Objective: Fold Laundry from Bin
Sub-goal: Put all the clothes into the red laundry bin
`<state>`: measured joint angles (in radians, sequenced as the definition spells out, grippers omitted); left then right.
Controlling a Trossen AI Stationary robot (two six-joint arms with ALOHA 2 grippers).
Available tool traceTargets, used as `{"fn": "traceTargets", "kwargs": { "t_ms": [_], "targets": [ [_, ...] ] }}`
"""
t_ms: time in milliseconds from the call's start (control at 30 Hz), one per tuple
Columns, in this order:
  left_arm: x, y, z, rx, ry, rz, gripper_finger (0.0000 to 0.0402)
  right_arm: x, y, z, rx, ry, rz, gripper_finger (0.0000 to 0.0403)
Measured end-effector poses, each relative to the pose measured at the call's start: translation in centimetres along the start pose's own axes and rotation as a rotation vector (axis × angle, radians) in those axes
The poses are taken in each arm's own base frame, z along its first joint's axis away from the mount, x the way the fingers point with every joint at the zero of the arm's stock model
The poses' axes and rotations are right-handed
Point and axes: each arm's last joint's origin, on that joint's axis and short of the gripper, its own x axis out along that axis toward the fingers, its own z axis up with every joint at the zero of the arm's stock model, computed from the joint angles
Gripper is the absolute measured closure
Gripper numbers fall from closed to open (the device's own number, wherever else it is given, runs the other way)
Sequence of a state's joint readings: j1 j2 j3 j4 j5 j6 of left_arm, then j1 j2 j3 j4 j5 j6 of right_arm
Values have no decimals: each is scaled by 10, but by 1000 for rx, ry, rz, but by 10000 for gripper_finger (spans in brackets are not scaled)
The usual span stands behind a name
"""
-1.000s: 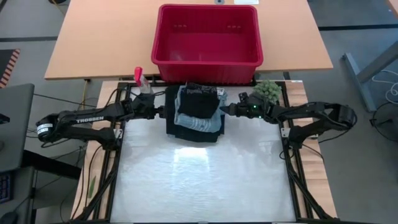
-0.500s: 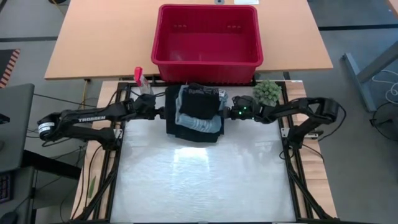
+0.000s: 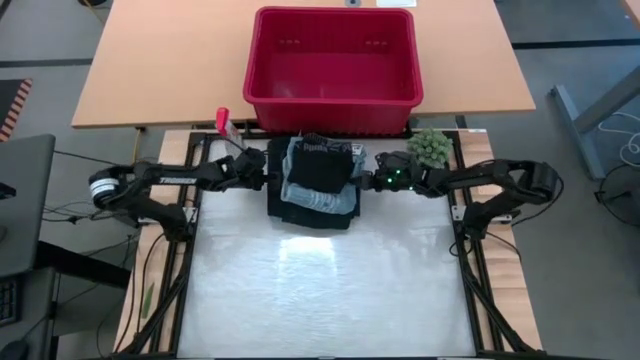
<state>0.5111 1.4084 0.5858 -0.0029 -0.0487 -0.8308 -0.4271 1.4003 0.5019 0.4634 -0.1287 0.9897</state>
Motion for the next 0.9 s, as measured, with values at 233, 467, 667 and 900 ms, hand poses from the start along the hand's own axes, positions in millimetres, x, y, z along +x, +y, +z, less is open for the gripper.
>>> {"fn": "traceTargets", "kwargs": {
  "t_ms": [233, 467, 667, 900],
  "targets": [
    [19, 1, -3, -7, 44, -47, 90, -34, 24, 1, -20, -34, 41, 110],
    [20, 3, -1, 16, 68, -66, 90, -47, -7, -16, 42, -58, -100, 111],
    [20, 5, 1, 18, 96, -91, 90, -29, -27, -15, 96, -126, -60, 111],
    [20, 5, 0, 12, 116, -105, 90, 9, -41, -22, 162, -82, 4, 111]
  ]
}}
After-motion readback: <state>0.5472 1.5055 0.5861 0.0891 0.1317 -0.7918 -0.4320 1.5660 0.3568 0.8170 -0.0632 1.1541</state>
